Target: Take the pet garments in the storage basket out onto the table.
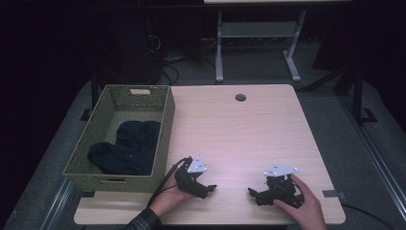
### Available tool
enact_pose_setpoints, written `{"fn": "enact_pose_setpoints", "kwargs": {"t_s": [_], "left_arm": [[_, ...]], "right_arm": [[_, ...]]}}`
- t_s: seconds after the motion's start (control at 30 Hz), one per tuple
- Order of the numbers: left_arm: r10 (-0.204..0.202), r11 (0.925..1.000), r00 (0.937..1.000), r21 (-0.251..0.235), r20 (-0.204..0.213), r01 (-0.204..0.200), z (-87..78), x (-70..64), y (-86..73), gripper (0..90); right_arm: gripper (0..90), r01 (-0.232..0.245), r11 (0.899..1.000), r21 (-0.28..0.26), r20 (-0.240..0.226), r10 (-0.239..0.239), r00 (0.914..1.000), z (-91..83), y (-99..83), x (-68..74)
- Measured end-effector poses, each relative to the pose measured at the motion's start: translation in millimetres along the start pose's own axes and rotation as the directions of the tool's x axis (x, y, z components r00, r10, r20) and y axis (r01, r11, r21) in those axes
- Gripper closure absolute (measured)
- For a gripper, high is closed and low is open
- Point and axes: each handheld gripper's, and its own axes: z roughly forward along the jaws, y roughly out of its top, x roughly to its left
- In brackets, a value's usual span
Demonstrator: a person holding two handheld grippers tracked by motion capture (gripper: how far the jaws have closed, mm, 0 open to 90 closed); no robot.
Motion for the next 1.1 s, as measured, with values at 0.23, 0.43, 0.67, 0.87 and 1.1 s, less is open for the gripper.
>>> {"fn": "enact_pose_setpoints", "kwargs": {"t_s": [0.23,0.43,0.67,0.87,1.1], "left_arm": [[-0.002,1.0000,1.0000,0.004,0.003,0.002,-0.5,0.8,0.3,13.3],[-0.020,0.9997,0.9998,0.010,0.010,0.020,-1.3,2.7,1.6,13.4],[-0.053,0.9985,0.9984,0.013,0.019,0.053,-3.1,5.9,3.7,13.5],[-0.049,0.9986,0.9988,0.022,0.011,0.048,-5.4,8.5,6.4,13.5],[-0.056,0.9984,0.9984,0.003,0.003,0.056,-7.9,11.7,10.7,13.5]], "right_arm": [[0.0,0.001,1.000,0.000,0.000,-0.001,1.0000,0.0,0.0,-0.1],[0.0,0.000,1.000,0.000,0.000,0.000,1.0000,0.0,0.0,0.0],[0.0,0.000,1.000,0.000,0.000,0.000,1.0000,0.0,0.0,0.0],[0.0,0.000,1.000,0.000,0.000,0.000,1.0000,0.0,0.0,0.0],[0.0,0.000,1.000,0.000,0.000,0.000,1.0000,0.0,0.0,0.0]]}}
